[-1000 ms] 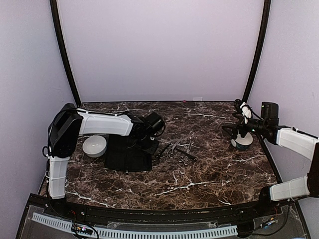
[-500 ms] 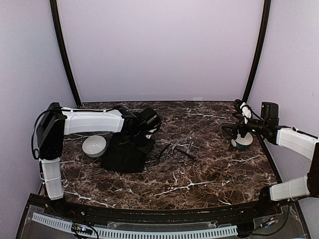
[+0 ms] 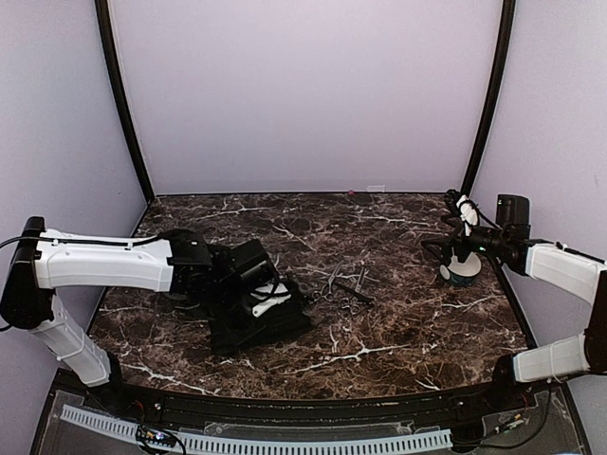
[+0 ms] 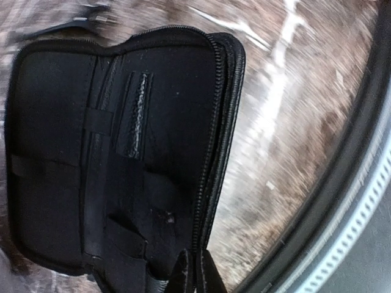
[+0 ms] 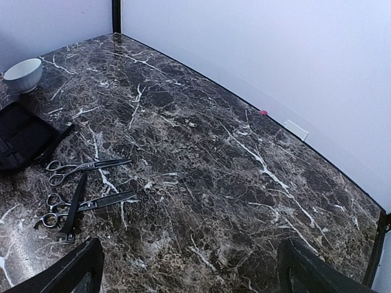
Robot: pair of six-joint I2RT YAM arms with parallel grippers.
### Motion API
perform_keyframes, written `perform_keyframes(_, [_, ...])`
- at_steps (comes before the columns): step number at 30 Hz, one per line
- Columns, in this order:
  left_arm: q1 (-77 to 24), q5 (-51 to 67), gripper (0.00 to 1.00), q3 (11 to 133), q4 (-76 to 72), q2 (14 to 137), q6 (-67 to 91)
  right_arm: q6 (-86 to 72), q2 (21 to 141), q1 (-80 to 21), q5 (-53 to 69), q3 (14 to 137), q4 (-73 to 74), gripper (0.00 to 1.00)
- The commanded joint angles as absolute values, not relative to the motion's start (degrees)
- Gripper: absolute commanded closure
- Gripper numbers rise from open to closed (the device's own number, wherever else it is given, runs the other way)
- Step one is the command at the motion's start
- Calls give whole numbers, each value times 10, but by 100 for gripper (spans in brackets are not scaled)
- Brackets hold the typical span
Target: Sort the hair-cutting tools
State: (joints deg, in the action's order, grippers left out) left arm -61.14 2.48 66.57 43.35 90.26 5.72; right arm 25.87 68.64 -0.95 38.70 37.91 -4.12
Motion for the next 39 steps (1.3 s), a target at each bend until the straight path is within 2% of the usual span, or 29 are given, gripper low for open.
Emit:
perform_keyframes(1, [-654,105,100,617,409,866,22,255,692,-5,400,394,-48,1])
perform_keyframes(7, [-718,92,100,621,427,921,-21,254,694,-6,401,393,-47,1])
perform_keyframes(16, [-795,-8,100,663,412,1003,-116,258,695,-6,399,393,-45,1])
perform_keyframes(21, [-822,-51,100,692,399,1020,-153,259,699,-5,399,392,-45,1])
perform_keyframes(27, [-846,-156,99,671,358,1009,-178,260,708,-6,402,394,-44,1])
perform_keyframes(30, [-846,-196,84,668,376,992,-131,260,709,-6,404,394,-44,1])
perform_keyframes(36, [-834,-301,41,642,374,864,36,260,715,-6,406,394,-44,1])
perform_keyframes(37, [-816,-318,36,638,388,848,78,260,716,-6,407,395,-44,1])
perform_keyframes(39, [-761,-313,35,636,450,823,182,259,717,-6,409,395,-42,1])
